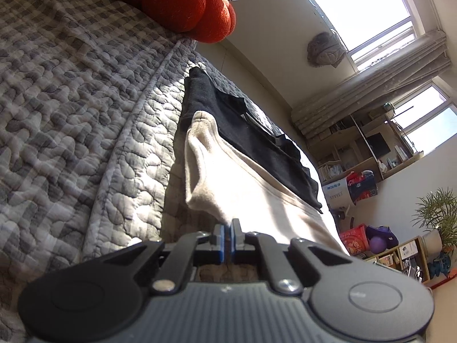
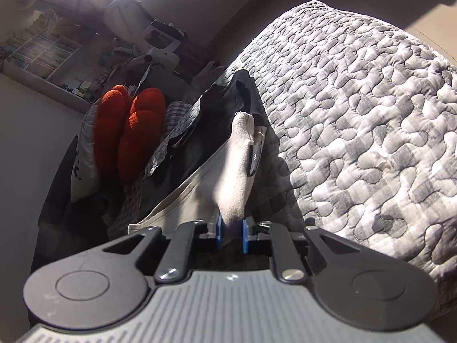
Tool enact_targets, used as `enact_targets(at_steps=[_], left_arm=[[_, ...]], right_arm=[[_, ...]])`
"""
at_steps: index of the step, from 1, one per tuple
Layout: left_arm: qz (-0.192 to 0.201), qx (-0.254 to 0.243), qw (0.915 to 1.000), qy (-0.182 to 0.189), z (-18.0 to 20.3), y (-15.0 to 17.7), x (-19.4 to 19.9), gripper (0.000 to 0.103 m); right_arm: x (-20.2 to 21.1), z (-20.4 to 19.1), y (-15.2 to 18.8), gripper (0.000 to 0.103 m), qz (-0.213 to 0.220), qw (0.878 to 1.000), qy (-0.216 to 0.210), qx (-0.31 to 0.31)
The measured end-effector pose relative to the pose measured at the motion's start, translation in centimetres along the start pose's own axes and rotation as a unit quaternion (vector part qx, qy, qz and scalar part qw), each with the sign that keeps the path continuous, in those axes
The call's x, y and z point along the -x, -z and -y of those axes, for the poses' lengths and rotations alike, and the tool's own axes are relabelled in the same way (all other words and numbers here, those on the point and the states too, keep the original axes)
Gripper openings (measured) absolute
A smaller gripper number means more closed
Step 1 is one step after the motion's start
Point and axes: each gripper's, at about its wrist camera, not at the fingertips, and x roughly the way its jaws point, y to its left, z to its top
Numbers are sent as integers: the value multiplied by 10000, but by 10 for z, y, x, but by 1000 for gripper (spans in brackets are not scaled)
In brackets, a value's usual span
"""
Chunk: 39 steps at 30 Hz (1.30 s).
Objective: Fold clothes
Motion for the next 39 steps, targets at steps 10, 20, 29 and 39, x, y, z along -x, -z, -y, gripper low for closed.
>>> enact_targets(at_steps=[10, 20, 29, 39], left_arm=[[-61, 217, 9997, 85, -9, 12, 3, 3], [459, 485, 9961, 574, 6, -34, 1, 3], [800, 446, 9950, 404, 18, -102, -38, 3], [687, 552, 9960, -142, 1, -159, -123, 4]], right_arm=[[9, 7, 13, 16, -119, 9997, 42, -189], [5, -37, -33, 16, 285, 9989, -385, -13], [-44, -46, -88, 16, 524, 9980, -326, -118], [-125, -27, -136, 16, 549, 9981, 54, -281]])
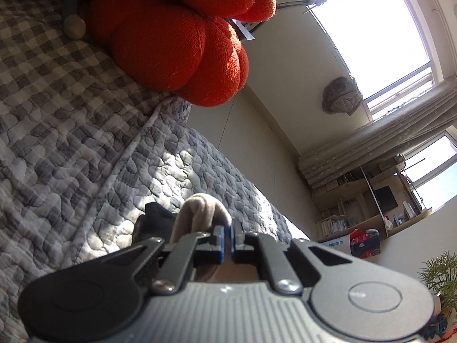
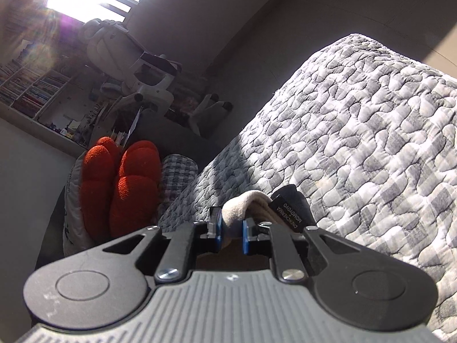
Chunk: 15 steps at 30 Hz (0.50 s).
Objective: Fold clothes
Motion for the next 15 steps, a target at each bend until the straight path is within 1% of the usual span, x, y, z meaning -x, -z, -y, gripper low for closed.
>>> enact_targets(at_steps=[4, 7, 9, 11, 12, 13, 14, 15], left_arm=[[-35, 24, 9998, -198, -6, -9, -25, 4], [11, 53, 9997, -229, -10, -10, -36, 5], [28, 5, 9996, -280, -10, -10, -42, 7], [167, -80, 9994, -285, -8, -10, -37, 10], [245, -123, 9992, -279, -7, -10, -34, 21], [322, -167, 9990, -274, -5, -9, -30, 33], [420, -247, 9984, -289, -3, -9, -26, 37], [523, -375, 9974, -339, 2, -7, -21, 39]], right_arm=[[-25, 12, -9, 16, -35, 9998, 12, -212], [-37, 21, -13, 18, -81, 9992, -42, -384], [-39, 24, -15, 21, -85, 9988, -136, -456], [-35, 25, -16, 23, 2, 9983, -308, -490], [-33, 25, -16, 27, 53, 9980, -396, -491], [-28, 24, -16, 42, 174, 9978, -447, -451], [-22, 22, -17, 55, 318, 9977, -456, -377], [-16, 19, -17, 59, 463, 9974, -465, -303]])
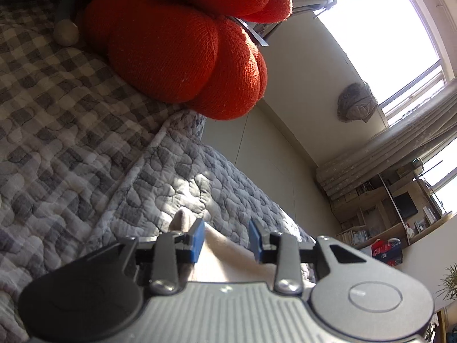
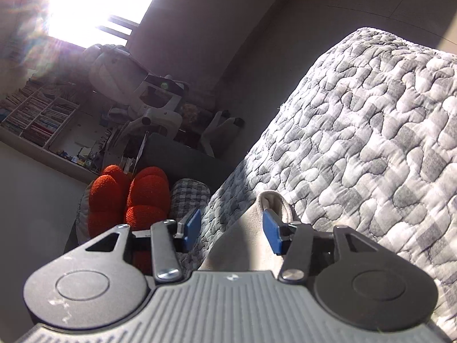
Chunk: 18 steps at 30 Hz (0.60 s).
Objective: Fold clothes
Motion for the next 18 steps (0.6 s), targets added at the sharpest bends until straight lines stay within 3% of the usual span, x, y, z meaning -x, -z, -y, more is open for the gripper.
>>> enact_targets(at_steps=[3, 5, 7, 10, 13, 14, 15, 16, 18], left_arm=[[316, -780, 9961, -254, 24, 8, 13, 39], [424, -1398, 9886, -364, 43, 20, 14, 38], [486, -1953, 9785, -461, 58, 34, 14, 38], [471, -2534, 9643, -613, 67, 55, 8, 38], [366, -2938, 9507, -917, 53, 73, -1, 38], [391, -3076, 9455, -996, 44, 77, -2, 36], [453, -3219, 9399, -1040, 34, 81, 0, 24], [492, -3215, 9404, -998, 25, 81, 3, 21], [533, -2817, 9535, -925, 10, 69, 19, 15]], right_arm=[[7, -16, 6, 60, 246, 9985, 142, 479], [4, -35, 20, 60, 379, 9915, 383, 1188], [0, -56, 37, 60, 491, 9771, 646, 1969], [-14, -75, 74, 60, 557, 9458, 888, 3073], [-28, -67, 91, 60, 352, 9239, 1197, 3618], [-33, -61, 94, 59, 307, 9162, 1370, 3754], [-39, -54, 97, 54, 262, 9079, 1543, 3889], [-39, -46, 96, 52, 299, 8998, 1566, 4060], [-28, -38, 87, 50, 318, 9069, 1432, 3951]])
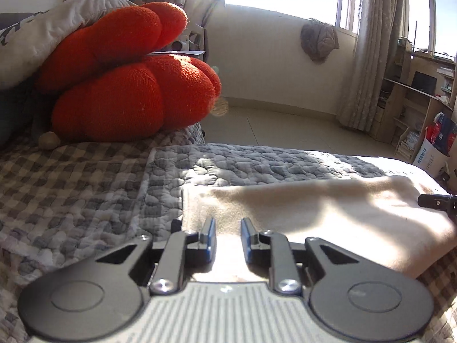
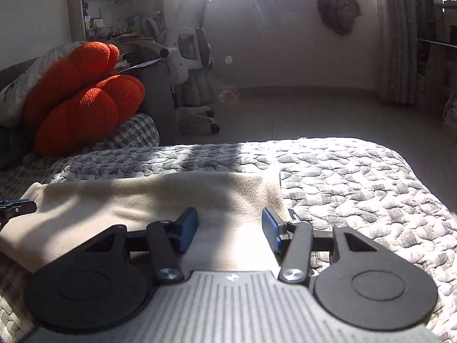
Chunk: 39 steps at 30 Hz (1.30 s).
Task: Fold clothes
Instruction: 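Open both grippers and move them to the other cream side edge, then grasp the cream side edge with both grippers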
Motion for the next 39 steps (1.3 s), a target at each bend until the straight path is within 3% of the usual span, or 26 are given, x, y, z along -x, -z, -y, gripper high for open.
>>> enact_targets(at_steps=[2, 4, 7, 11, 15, 19, 23, 25, 28, 29, 30, 32, 35, 39], left_arm=[[-27, 252, 9995, -196, -14, -3, 9, 11], [-54, 503, 9979, -392, -27, -7, 18, 43], [-133, 1035, 9943, -203, -43, -6, 36, 41], [-359, 1621, 9860, 171, -47, -1, 60, 41], [-715, 2476, 9647, 538, -56, 10, 72, 45], [-835, 3091, 9431, 893, -60, 27, 78, 45], [-935, 3368, 9294, 1188, -56, 28, 72, 48], [-995, 3540, 9217, 1239, -55, 28, 65, 57], [-1190, 3837, 9089, 1122, -54, 30, 49, 58], [-1220, 3882, 9076, 1036, -53, 30, 45, 56], [-1208, 3849, 9102, 937, -52, 31, 43, 36], [-1112, 3715, 9182, 805, -47, 32, 44, 26], [-859, 3476, 9300, 831, -42, 29, 59, 22], [-1025, 3178, 9405, 623, -44, 40, 49, 24]], right_arm=[[8, 11, -1, 46, 33, 9998, -55, -164], [16, 13, -2, 46, 65, 9995, -37, -298], [30, 11, -4, 53, 99, 9989, 47, -449], [46, 3, -8, 53, 75, 9987, -113, -486], [62, -2, -5, 54, 26, 9990, -5, -437], [78, 20, 3, 55, -29, 9944, 93, -1050], [80, 42, 12, 55, -249, 9799, -117, -1975], [78, 49, 15, 55, -372, 9687, -270, -2438], [70, 53, 15, 55, -495, 9544, -430, -2911], [66, 53, 15, 55, -526, 9509, -456, -3017], [63, 52, 15, 55, -533, 9501, -465, -3037], [60, 47, 15, 27, -509, 9532, -519, -2936], [73, 45, 13, 20, -299, 9578, -538, -2807], [63, 43, 21, 20, -701, 9641, -297, -2542]])
